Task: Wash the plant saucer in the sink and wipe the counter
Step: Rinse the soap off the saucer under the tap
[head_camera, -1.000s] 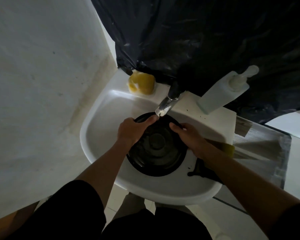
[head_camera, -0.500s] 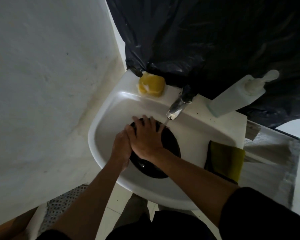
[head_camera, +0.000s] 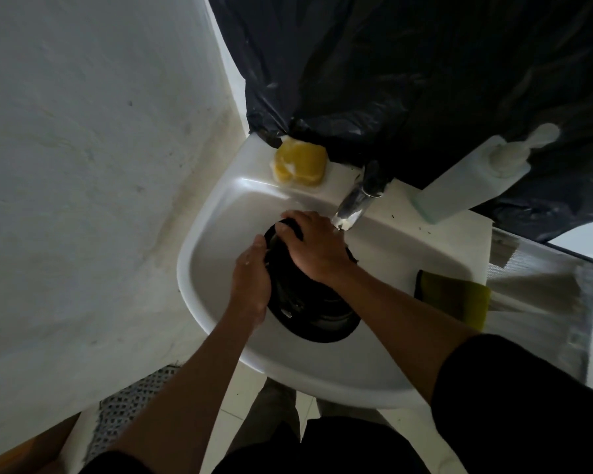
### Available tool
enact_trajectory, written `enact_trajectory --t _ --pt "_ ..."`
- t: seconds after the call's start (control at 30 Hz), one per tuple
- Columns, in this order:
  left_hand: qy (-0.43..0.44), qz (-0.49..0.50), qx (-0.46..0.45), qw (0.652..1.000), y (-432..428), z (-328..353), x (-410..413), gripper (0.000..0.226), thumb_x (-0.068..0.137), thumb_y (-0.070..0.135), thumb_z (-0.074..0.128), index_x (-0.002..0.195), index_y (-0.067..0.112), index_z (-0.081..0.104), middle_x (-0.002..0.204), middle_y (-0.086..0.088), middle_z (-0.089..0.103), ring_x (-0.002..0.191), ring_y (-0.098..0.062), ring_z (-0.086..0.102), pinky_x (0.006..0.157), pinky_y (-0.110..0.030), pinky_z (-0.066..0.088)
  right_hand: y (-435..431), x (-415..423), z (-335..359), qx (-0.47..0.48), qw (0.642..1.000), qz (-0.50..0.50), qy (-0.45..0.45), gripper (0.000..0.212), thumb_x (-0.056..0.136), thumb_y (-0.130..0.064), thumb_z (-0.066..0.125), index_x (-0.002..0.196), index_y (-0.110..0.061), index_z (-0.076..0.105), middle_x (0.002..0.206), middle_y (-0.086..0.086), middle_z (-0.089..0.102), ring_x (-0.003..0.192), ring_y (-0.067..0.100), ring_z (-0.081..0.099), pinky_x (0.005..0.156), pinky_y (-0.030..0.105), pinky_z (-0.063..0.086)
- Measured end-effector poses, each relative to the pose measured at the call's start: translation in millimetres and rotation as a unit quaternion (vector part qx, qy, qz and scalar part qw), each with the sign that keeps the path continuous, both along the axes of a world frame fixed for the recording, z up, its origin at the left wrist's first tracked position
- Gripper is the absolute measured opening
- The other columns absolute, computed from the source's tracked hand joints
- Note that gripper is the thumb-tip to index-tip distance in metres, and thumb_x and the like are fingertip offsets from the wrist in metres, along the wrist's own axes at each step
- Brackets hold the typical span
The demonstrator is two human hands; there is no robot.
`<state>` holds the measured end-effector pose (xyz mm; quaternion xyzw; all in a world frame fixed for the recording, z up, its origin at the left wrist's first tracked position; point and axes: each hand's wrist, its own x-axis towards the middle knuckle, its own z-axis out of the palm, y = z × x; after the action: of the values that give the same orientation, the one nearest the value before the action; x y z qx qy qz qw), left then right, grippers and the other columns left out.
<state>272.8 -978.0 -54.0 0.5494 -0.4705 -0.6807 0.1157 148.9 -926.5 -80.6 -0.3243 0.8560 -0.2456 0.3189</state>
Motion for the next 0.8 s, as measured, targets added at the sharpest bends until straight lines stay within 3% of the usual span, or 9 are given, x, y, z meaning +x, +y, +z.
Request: enact_trajectory --t 0.1,0.17,0.27,0.4,0.47,0.57,0.67,0.73,0.8 --pt "-0.008 -0.01 -0.022 1.0 3.9 -1.6 3.9 0.046 0.109 0.044 0.039 0.106 0.022 0.079 0.1 -0.003 0.08 0.099 -0.02 0.076 0.096 -0.043 0.057 2.0 -11.7 -7.7 0.101 0.994 0.043 -0.002 0.044 0.102 -0.043 0.036 0.146 -0.034 0.038 0.152 0.0 0.038 0.139 0.032 0.037 0.111 0.053 0.034" --pt "-0.014 -0.006 -0.031 0.999 3.6 -3.7 7.4 0.046 0.109 0.046 0.039 0.101 0.024 0.079 0.098 -0.003 0.08 0.096 -0.02 0.076 0.092 -0.042 0.058 9.2 -19.2 -8.5 0.116 0.993 -0.01 -0.035 0.049 0.102 -0.054 0.031 0.146 -0.034 0.039 0.151 0.002 0.042 0.137 0.035 0.041 0.109 0.046 0.035" --pt "-0.022 0.001 -0.036 0.999 2.3 -6.7 9.4 0.046 0.109 0.047 0.041 0.096 0.026 0.079 0.096 -0.003 0.08 0.094 -0.02 0.076 0.088 -0.039 0.059 25.3 -23.8 -1.6 0.077 0.97 -0.203 -0.113 0.068 0.093 -0.073 0.038 0.132 -0.022 0.058 0.128 0.008 0.061 0.12 0.032 0.057 0.102 0.04 0.041" --pt "-0.042 -0.002 -0.04 0.998 -5.9 -16.4 12.2 0.046 0.108 0.048 0.043 0.093 0.025 0.08 0.091 -0.004 0.08 0.093 -0.023 0.076 0.082 -0.036 0.06 51.5 -37.3 -8.6 0.017 0.942 -0.279 -0.188 0.056 0.091 -0.057 0.059 0.099 -0.004 0.074 0.096 0.012 0.075 0.094 0.03 0.071 0.088 0.041 0.054" --pt "-0.075 -0.036 -0.06 0.995 -11.2 -28.1 12.9 0.052 0.106 0.052 0.043 0.095 0.017 0.08 0.095 -0.012 0.078 0.095 -0.028 0.074 0.086 -0.042 0.058 66.3 -46.6 -9.3 -0.007 0.917 -0.311 -0.251 0.046 0.086 -0.053 0.07 0.094 -0.009 0.079 0.095 0.009 0.078 0.089 0.024 0.074 0.088 0.038 0.058" --pt "-0.161 -0.079 -0.105 0.978 -10.6 -44.8 1.1 0.054 0.109 0.047 0.034 0.112 0.009 0.072 0.116 -0.019 0.071 0.114 -0.037 0.064 0.1 -0.045 0.048 87.9 -55.6 -6.0 -0.047 0.886 -0.31 -0.341 0.045 0.082 -0.051 0.077 0.106 -0.013 0.078 0.103 0.002 0.078 0.097 0.021 0.075 0.096 0.038 0.056" --pt "-0.251 -0.127 -0.171 0.944 6.8 -47.5 -28.0 0.053 0.109 0.048 0.03 0.136 0.011 0.055 0.139 -0.018 0.055 0.128 -0.038 0.051 0.108 -0.048 0.039 92.0 -53.1 -0.6 -0.09 0.846 -0.323 -0.414 0.042 0.092 -0.045 0.068 0.117 -0.012 0.074 0.111 0.005 0.077 0.103 0.022 0.073 0.098 0.039 0.055" --pt "-0.251 -0.185 -0.232 0.921 28.0 -45.1 -48.9 0.054 0.108 0.051 0.031 0.148 0.017 0.044 0.149 -0.012 0.045 0.136 -0.036 0.043 0.111 -0.052 0.037 86.3 -50.5 2.5 -0.117 0.839 -0.351 -0.399 0.036 0.098 -0.042 0.06 0.12 -0.016 0.072 0.111 0.003 0.077 0.103 0.019 0.073 0.097 0.038 0.055" --pt "-0.253 -0.237 -0.259 0.901 46.6 -46.5 -65.1 0.06 0.108 0.051 0.027 0.158 0.019 0.028 0.161 -0.012 0.032 0.147 -0.035 0.031 0.118 -0.056 0.028 83.0 -50.0 3.9 -0.125 0.861 -0.35 -0.348 0.033 0.1 -0.043 0.055 0.116 -0.021 0.074 0.108 -0.002 0.077 0.1 0.014 0.073 0.095 0.036 0.055"
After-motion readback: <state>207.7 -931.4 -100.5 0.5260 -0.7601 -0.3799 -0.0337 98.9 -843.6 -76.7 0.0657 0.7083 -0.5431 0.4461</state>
